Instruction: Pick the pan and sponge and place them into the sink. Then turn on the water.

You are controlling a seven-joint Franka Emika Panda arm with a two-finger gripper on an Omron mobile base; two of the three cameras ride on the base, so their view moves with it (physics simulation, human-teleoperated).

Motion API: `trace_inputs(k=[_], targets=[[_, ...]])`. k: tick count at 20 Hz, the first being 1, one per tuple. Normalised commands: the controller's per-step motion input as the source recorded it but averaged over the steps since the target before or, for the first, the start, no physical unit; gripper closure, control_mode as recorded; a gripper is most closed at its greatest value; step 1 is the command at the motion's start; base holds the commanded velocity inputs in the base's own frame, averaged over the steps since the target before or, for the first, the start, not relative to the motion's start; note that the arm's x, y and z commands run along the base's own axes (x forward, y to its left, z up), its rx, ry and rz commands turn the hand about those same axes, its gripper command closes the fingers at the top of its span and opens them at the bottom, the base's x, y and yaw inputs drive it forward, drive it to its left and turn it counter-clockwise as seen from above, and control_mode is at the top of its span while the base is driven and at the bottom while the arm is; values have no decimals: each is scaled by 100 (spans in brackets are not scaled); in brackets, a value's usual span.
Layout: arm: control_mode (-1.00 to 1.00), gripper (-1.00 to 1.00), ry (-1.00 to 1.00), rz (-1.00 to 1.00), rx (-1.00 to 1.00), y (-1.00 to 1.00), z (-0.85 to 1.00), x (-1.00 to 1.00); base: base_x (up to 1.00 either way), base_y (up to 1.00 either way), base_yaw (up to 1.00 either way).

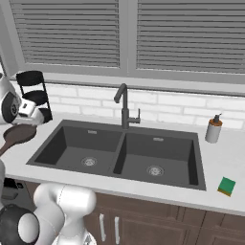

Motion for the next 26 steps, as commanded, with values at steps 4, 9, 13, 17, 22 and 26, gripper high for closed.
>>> trace_inputs(k=[4,9,13,17,22,26], targets=[[-100,-100,0,0,0,63,-46,0,0,0,0],[-100,-100,0,0,0,59,-45,0,0,0,0],[-100,-100,1,0,0,57,-35,0,0,0,0],[-100,-100,1,0,0,58,-28,0,0,0,0],[-100,-100,4,0,0,57,-28,0,0,0,0],[-100,-100,10,0,0,48,-25,0,0,0,0]])
